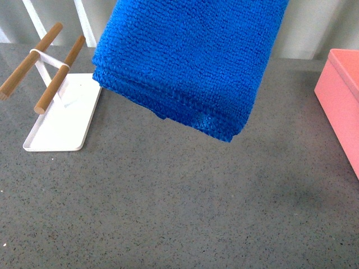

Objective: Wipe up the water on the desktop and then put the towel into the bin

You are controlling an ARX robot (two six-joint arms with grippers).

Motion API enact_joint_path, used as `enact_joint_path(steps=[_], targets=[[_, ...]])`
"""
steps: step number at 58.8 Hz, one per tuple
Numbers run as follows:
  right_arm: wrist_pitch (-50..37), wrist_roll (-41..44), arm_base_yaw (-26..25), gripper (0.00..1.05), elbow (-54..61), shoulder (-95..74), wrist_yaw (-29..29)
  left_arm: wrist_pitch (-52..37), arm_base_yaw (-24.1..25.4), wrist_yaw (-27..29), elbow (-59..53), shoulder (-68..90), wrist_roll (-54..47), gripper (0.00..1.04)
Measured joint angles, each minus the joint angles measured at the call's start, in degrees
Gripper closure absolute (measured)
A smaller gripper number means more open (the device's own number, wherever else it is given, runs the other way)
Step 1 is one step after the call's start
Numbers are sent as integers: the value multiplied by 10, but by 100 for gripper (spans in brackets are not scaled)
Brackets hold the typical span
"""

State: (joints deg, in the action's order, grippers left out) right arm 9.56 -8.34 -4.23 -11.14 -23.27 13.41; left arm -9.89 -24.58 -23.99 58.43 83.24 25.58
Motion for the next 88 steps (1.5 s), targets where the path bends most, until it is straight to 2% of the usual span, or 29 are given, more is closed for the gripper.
enact_joint_path(steps=[4,12,18,23,29,42,63,69,74,88], targets=[[-65,32,2,7,-51,-122,96,0,0,0,0,1,0,101],[-88,107,28,7,-128,-298,256,0,0,0,0,1,0,101],[-155,103,56,7,-157,-390,332,0,0,0,0,1,0,101],[-237,73,78,7,-171,-449,367,0,0,0,0,1,0,101],[-336,28,104,7,-189,-509,377,0,0,0,0,1,0,101],[-483,-72,156,7,-241,-624,377,0,0,0,0,1,0,101],[-584,-166,211,7,-317,-739,346,0,0,3,0,1,0,101],[-571,-178,222,18,-335,-751,329,0,0,6,0,1,0,101],[-574,-191,231,34,-345,-757,318,0,1,10,0,1,-1,101],[-577,-201,241,68,-348,-757,313,0,2,11,0,1,-2,101]])
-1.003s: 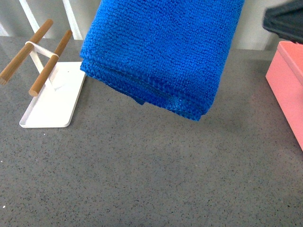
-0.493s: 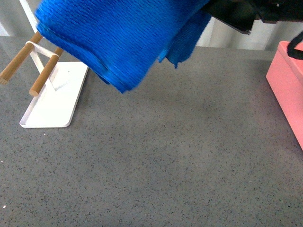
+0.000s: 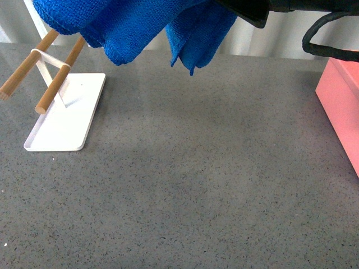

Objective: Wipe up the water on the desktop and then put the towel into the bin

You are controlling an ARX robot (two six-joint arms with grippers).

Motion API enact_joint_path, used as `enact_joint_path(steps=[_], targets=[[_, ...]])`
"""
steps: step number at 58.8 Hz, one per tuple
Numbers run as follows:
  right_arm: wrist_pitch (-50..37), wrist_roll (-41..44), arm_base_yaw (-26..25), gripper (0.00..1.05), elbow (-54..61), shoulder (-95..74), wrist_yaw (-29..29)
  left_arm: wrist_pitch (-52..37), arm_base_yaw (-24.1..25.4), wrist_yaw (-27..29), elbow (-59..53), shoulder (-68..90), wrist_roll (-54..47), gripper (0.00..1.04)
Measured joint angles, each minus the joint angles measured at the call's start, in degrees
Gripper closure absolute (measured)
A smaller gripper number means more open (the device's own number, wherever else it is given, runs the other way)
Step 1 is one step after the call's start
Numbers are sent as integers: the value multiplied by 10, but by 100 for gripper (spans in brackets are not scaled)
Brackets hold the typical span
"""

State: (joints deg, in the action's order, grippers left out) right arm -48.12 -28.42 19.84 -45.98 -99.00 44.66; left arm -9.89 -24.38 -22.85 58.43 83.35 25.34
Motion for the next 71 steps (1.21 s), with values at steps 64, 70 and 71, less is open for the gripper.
enact_joint_path(steps=[64,70,71], targets=[[78,53,-12,101,13,20,-24,-310,110,355,-406,-241,-247,101],[79,58,-16,101,13,20,-27,-310,135,332,-447,-282,-249,101],[79,59,-15,101,13,20,-26,-310,137,331,-450,-286,-249,101]])
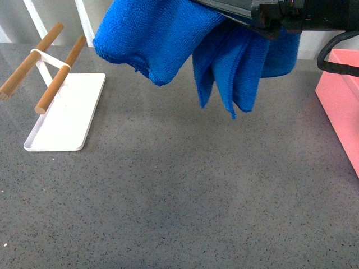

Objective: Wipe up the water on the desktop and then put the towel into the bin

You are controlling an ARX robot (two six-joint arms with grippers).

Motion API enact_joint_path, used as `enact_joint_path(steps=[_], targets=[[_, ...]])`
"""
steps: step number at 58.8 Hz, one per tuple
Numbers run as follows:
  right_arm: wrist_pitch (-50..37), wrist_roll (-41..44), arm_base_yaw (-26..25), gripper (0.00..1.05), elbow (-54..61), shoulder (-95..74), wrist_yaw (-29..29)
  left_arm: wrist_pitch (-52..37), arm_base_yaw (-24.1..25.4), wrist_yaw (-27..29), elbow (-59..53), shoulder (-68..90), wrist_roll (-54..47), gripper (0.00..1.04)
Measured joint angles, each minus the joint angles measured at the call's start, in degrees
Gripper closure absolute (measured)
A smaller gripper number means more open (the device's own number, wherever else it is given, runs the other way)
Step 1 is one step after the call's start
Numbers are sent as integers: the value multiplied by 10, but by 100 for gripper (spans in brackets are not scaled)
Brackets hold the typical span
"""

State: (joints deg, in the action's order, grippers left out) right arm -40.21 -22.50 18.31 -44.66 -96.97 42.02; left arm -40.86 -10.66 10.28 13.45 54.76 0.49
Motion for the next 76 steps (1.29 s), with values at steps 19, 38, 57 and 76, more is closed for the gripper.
enact_joint_path(steps=[19,38,57,76], targets=[[11,9,-1,101,-2,0,0,31,41,-41,-63,-94,0,101],[33,21,0,101,-12,0,-7,106,105,-101,-105,-212,-1,101],[86,55,13,101,-24,-2,-30,151,105,-103,-122,-289,-1,101],[106,72,14,101,-29,-2,-39,236,105,-103,-122,-378,-1,101]])
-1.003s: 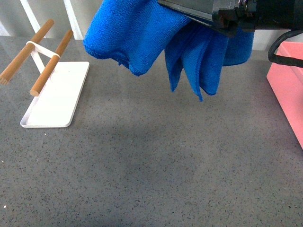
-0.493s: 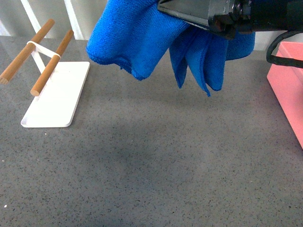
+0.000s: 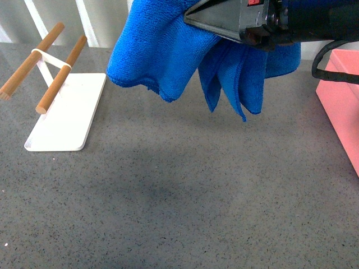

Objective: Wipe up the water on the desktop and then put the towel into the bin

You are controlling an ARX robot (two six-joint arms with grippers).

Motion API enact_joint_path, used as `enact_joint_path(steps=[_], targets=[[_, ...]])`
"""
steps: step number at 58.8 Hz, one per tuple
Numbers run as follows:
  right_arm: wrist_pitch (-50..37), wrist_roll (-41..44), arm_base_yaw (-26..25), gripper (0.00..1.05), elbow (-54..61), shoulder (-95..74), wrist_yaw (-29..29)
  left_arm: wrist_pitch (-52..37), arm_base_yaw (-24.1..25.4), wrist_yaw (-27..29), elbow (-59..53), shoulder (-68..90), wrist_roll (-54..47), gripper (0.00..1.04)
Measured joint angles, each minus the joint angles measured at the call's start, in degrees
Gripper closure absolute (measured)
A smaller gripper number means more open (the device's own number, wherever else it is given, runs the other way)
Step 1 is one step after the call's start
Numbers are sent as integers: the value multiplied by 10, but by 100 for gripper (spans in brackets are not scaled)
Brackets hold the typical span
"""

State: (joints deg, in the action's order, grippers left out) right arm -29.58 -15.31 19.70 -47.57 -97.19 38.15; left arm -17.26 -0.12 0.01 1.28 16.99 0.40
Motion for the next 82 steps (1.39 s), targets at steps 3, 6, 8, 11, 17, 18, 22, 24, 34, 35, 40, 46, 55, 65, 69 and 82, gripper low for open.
enact_joint_path(steps=[3,6,8,11,17,18,22,24,34,35,40,46,55,65,69,82], targets=[[2,1,0,101,0,0,0,10,0,0,0,-10,0,101],[2,2,0,101,0,0,0,20,0,0,0,-19,0,101],[2,2,0,101,0,0,-1,25,0,0,0,-24,0,101],[4,4,0,101,0,0,-2,32,0,0,0,-32,0,101],[4,6,0,101,0,0,-4,48,0,0,0,-48,0,101],[5,6,0,101,0,0,-4,51,0,0,0,-50,0,101],[5,6,0,101,0,0,-5,62,0,0,0,-62,0,101],[5,6,0,101,0,0,-6,66,0,0,0,-66,0,101],[5,6,0,101,0,-1,-6,168,0,0,0,-152,0,101],[5,6,0,101,0,-2,-6,169,0,0,0,-156,0,101],[5,6,0,101,0,-5,-7,170,0,0,0,-168,0,101],[5,6,0,101,0,-7,-8,171,0,0,0,-168,0,101],[31,16,0,101,0,-11,-16,172,0,0,0,-168,0,100],[104,61,-4,101,-7,-34,-42,172,0,0,0,-168,0,73],[135,83,-7,101,-8,-44,-47,172,0,0,0,-168,0,62],[268,198,-18,101,-27,-103,-99,172,0,0,0,-168,0,30]])
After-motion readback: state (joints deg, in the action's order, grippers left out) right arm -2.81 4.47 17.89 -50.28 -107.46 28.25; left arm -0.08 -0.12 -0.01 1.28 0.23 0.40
